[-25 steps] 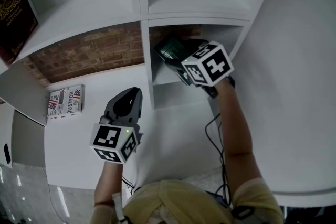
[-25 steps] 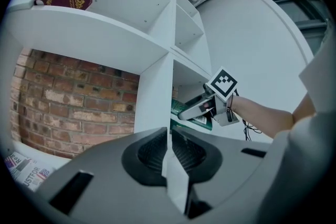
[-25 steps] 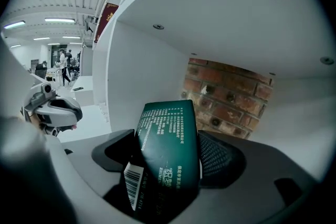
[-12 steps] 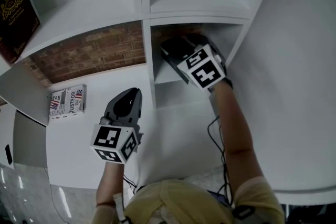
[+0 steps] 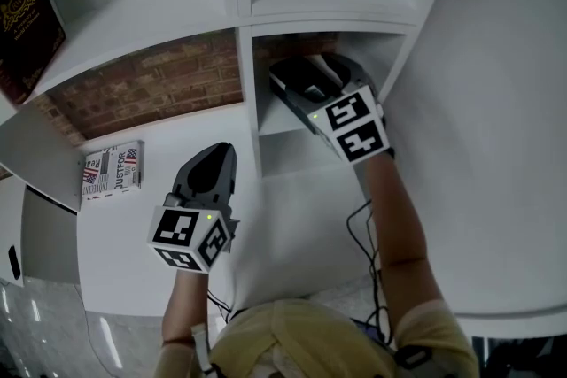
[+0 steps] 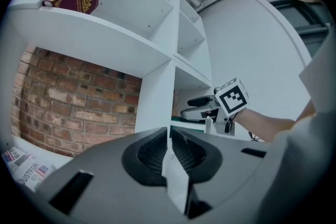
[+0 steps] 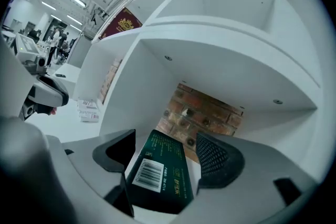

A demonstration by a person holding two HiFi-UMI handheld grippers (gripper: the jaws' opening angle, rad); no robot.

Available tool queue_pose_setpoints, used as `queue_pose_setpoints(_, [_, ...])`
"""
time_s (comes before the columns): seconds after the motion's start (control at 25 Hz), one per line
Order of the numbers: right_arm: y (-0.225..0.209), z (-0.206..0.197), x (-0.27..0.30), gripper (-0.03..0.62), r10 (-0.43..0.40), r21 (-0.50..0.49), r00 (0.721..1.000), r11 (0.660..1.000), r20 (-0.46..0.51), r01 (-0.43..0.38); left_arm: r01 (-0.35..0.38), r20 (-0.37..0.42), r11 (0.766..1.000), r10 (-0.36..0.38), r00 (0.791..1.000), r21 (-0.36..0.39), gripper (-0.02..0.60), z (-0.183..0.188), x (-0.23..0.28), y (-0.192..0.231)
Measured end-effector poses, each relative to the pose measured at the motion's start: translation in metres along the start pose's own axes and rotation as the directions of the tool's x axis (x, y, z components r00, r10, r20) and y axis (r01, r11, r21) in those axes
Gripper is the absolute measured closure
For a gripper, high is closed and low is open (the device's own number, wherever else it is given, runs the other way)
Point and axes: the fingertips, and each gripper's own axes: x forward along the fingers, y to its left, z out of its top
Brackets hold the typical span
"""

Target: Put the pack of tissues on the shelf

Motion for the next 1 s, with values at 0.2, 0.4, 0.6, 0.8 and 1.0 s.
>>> queue_pose_setpoints(0.2, [0.004,-0.002,-0.021,0.232,-0.017,0.071,0.999,0.997,0.035,0.015,0.011,0.017,1.0,-0.011,1.0,-0.004,0.554,0.004,-0.003,-0.004])
queue_pose_setpoints(0.4, [0.004,-0.013,-0.038,0.233,-0.049,0.083,0.998,0.996,0.049,0.044,0.014,0.027,1.0,-0.014,1.0,-0.005,0.554,0.006,-0.005,-0.007])
queue_pose_setpoints(0.6, [0.008,-0.013,-0.062,0.233,-0.068,0.15,0.995,0.987,0.074,0.056,0.016,0.035,1.0,-0.016,0.999,-0.001,0.554,0.008,-0.01,-0.012])
queue_pose_setpoints(0.8, [0.01,-0.015,-0.088,0.233,-0.095,0.239,0.99,0.969,0.104,0.068,0.026,0.061,1.0,-0.025,0.998,-0.005,0.554,0.012,-0.016,-0.018])
queue_pose_setpoints(1.0, [0.009,-0.018,-0.111,0.235,-0.125,0.31,0.984,0.947,0.125,0.081,0.035,0.09,0.999,-0.033,0.995,-0.02,0.554,0.017,-0.023,-0.02])
